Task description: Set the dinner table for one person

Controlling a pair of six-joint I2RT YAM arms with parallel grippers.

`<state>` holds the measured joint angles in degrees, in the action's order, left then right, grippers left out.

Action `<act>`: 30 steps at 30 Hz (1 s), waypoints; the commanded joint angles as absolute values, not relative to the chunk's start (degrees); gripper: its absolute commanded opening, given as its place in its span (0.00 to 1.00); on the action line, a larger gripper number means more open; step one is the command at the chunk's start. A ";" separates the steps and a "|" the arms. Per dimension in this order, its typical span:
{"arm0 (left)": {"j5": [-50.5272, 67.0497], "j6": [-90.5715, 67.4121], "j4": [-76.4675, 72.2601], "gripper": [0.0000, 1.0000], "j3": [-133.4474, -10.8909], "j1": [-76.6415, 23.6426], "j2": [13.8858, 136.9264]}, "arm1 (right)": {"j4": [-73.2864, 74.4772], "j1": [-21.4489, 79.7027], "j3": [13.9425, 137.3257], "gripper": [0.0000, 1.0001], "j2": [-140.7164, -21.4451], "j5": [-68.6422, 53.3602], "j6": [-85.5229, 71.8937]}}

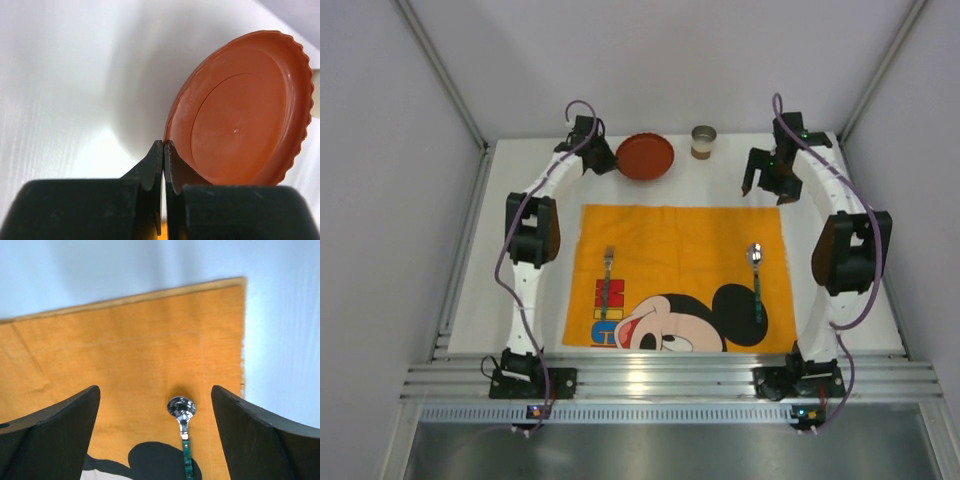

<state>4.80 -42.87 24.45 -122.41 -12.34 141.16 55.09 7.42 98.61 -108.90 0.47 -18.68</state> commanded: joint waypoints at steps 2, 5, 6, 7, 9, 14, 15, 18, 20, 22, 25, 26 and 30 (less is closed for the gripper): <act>11.94 -36.48 24.69 0.00 -122.17 -12.13 129.03 | 56.60 1.76 106.69 0.92 -113.27 -2.63 -19.77; 15.46 -30.87 30.05 0.00 -117.89 -12.65 126.22 | 56.86 1.32 111.00 0.92 -116.36 -3.16 -19.78; 15.56 -29.89 30.49 0.00 -115.25 -13.18 123.25 | 57.04 1.32 112.48 0.92 -116.98 -3.25 -19.86; 16.08 -29.19 29.98 0.00 -112.27 -13.62 121.48 | 57.13 1.14 112.93 0.92 -118.03 -3.34 -20.12; 16.61 -27.78 29.10 0.00 -103.12 -14.85 116.66 | 57.13 1.23 113.55 0.92 -118.65 -3.60 -20.39; 18.01 -30.32 31.83 0.00 -87.68 -19.41 110.75 | 56.95 1.23 116.54 0.92 -121.20 -4.92 -22.76; 17.76 -30.24 30.95 0.00 -85.54 -22.12 108.65 | 56.95 1.32 118.11 0.92 -121.81 -5.79 -23.81; 16.88 -28.92 29.09 0.00 -82.44 -26.79 107.23 | 56.87 1.32 121.10 0.92 -123.92 -7.90 -25.31; 15.56 -28.39 30.84 0.00 -84.19 -28.38 108.01 | 56.34 1.41 121.99 0.92 -125.24 -9.92 -26.45; 14.07 -28.04 32.34 0.00 -84.55 -30.14 108.89 | 54.85 1.76 122.26 0.92 -126.20 -10.72 -26.81; 12.83 -26.81 32.96 0.00 -83.24 -31.72 108.02 | 54.14 1.93 122.08 0.92 -127.52 -11.77 -27.07; 12.31 -26.11 32.87 0.00 -82.01 -31.99 107.58 | 53.97 1.85 122.08 0.92 -127.79 -12.21 -26.98; 10.55 -24.52 31.99 0.00 -78.58 -33.48 104.86 | 51.08 2.46 122.08 0.92 -128.50 -14.41 -27.33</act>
